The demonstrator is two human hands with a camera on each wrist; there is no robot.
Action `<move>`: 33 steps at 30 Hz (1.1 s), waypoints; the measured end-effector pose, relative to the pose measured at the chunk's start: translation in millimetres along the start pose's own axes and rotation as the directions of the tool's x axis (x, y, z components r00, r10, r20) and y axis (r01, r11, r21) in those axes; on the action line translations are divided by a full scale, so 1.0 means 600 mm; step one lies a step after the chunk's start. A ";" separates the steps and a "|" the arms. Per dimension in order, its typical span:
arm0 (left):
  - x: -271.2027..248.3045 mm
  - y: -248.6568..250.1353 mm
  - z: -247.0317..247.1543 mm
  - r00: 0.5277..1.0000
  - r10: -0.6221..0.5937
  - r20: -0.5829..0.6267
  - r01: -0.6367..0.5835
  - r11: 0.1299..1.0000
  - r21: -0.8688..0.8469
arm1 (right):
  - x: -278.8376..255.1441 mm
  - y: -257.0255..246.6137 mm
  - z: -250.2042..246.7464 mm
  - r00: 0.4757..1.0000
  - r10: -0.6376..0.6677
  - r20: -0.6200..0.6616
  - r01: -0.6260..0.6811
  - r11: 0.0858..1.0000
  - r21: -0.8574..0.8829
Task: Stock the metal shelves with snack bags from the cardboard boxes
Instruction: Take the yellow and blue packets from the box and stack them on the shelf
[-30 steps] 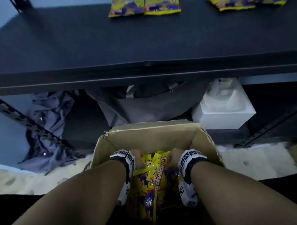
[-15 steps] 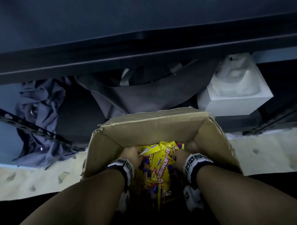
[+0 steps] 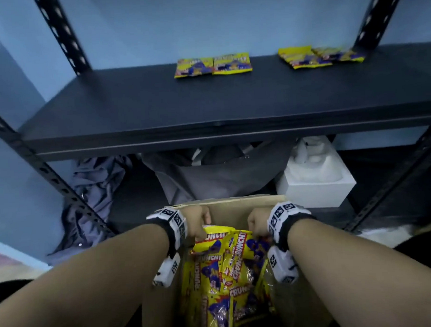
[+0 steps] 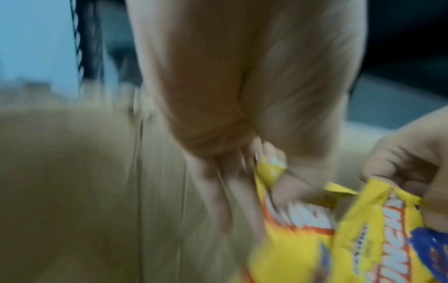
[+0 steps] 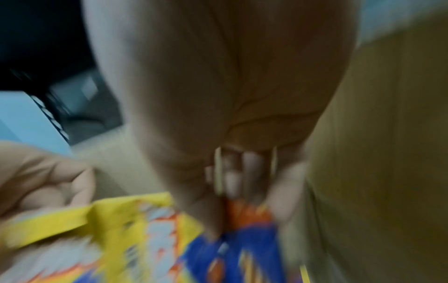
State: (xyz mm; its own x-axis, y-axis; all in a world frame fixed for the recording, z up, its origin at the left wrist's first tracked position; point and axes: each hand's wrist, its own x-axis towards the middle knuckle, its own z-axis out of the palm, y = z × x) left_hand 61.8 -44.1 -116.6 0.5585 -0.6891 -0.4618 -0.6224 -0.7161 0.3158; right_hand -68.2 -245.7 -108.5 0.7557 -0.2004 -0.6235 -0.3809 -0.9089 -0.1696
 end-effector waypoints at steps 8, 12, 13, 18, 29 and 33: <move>-0.113 0.028 -0.143 0.953 0.072 -0.295 -0.101 0.991 -0.083 | -0.107 -0.020 -0.138 0.955 -0.193 -0.223 0.240 0.948 0.207; -0.166 0.041 -0.221 0.902 0.041 -0.429 -0.160 0.956 -0.244 | -0.159 -0.026 -0.195 0.856 -0.251 -0.452 0.473 0.735 0.487; -0.180 0.044 -0.239 0.892 0.031 -0.452 -0.174 0.944 -0.280 | -0.172 -0.030 -0.203 0.835 -0.245 -0.492 0.509 0.684 0.523; -0.244 0.068 -0.321 0.821 -0.012 -0.570 -0.255 0.887 -0.385 | -0.224 -0.048 -0.238 0.764 -0.136 -0.630 0.610 0.471 0.638; -0.207 0.083 -0.443 0.821 -0.096 -0.562 -0.212 0.864 -0.457 | -0.209 -0.090 -0.334 0.603 0.152 -0.783 0.689 0.396 0.607; -0.158 0.062 -0.476 0.836 -0.136 -0.531 -0.128 0.894 -0.429 | -0.170 -0.086 -0.356 0.631 0.172 -0.756 0.638 0.439 0.632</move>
State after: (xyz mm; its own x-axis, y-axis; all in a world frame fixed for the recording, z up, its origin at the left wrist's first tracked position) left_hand 142.0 -37.1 175.8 0.8428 -0.5380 0.0112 -0.3924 -0.6001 0.6971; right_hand -11.9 -256.6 127.2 0.8145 -0.5592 0.1544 -0.0220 -0.2957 -0.9550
